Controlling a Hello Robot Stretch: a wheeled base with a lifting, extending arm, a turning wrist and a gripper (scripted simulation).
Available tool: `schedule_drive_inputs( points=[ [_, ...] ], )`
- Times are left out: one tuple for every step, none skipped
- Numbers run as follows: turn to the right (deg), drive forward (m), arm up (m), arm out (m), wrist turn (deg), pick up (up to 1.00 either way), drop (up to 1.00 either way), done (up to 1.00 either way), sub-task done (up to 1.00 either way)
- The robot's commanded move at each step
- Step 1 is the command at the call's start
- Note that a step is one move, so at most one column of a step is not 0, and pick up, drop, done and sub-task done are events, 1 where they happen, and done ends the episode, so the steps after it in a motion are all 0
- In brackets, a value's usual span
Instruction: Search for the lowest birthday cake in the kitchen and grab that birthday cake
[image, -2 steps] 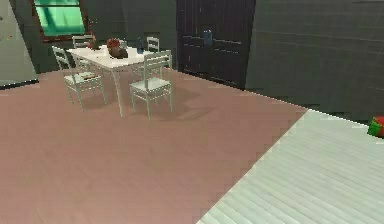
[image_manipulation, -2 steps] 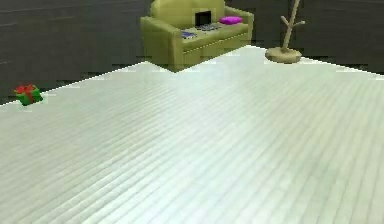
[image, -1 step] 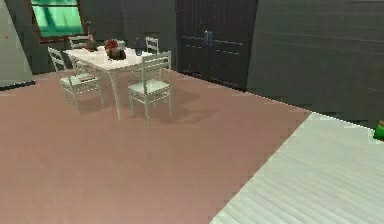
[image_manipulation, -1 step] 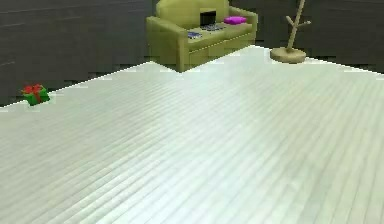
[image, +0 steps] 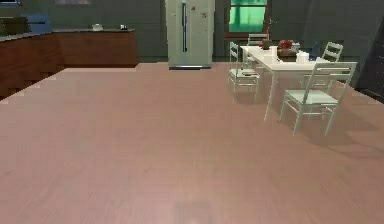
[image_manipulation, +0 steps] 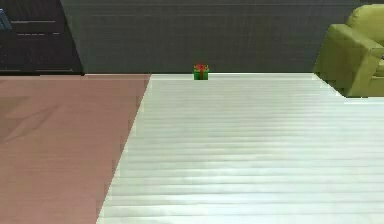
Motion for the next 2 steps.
schedule_drive_inputs(
  points=[
    [-15.0, 0.00, 0.00, 0.00, 0.0, 0.00, 0.00, 0.00, 0.00],
    [0.0, 1.00, 0.00, 0.00, 0.0, 0.00, 0.00, 0.00, 0.00]
  ],
)
